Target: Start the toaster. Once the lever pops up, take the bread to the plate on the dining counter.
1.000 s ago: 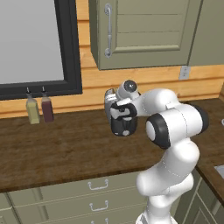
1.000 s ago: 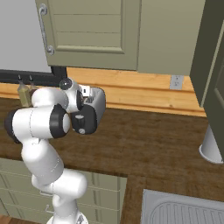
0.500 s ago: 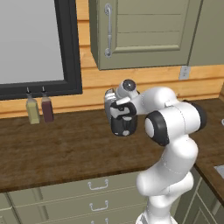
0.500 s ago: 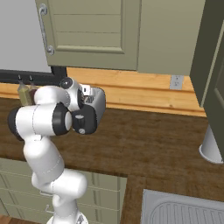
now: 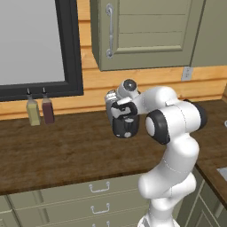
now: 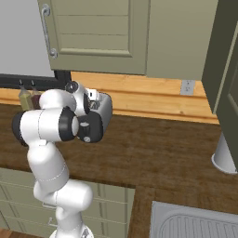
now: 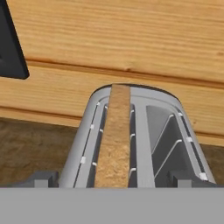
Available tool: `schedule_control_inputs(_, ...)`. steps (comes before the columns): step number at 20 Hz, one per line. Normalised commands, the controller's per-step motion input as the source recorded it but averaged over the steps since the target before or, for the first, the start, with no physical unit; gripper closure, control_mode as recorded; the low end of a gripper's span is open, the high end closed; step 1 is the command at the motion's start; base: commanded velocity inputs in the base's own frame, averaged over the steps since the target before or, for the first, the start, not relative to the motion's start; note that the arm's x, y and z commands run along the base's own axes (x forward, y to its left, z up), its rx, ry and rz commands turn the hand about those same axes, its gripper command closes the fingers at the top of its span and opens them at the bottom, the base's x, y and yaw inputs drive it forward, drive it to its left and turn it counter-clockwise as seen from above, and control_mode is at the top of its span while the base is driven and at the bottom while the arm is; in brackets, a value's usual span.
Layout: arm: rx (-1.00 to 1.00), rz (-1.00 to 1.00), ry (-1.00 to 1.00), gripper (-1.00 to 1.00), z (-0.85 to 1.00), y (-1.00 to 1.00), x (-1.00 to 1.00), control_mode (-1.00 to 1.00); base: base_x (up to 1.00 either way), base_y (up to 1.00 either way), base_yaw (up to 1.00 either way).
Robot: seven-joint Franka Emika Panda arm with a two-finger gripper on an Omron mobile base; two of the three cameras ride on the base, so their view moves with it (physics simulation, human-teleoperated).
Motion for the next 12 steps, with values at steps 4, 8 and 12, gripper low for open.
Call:
schedule_control_inputs(4, 0.0, 0.0, 0.0, -1.0, -0.27, 0.0, 0.06, -1.0, 0.0, 0.0, 0.0)
schedule_control_inputs(8, 0.0, 0.0, 0.0, -1.0, -0.36, 0.0, 0.0, -1.0, 0.0, 0.0, 0.0)
schedule_control_inputs(12, 0.0, 0.0, 0.01, -1.0, -0.35, 0.0, 0.0, -1.0, 0.0, 0.0, 0.0)
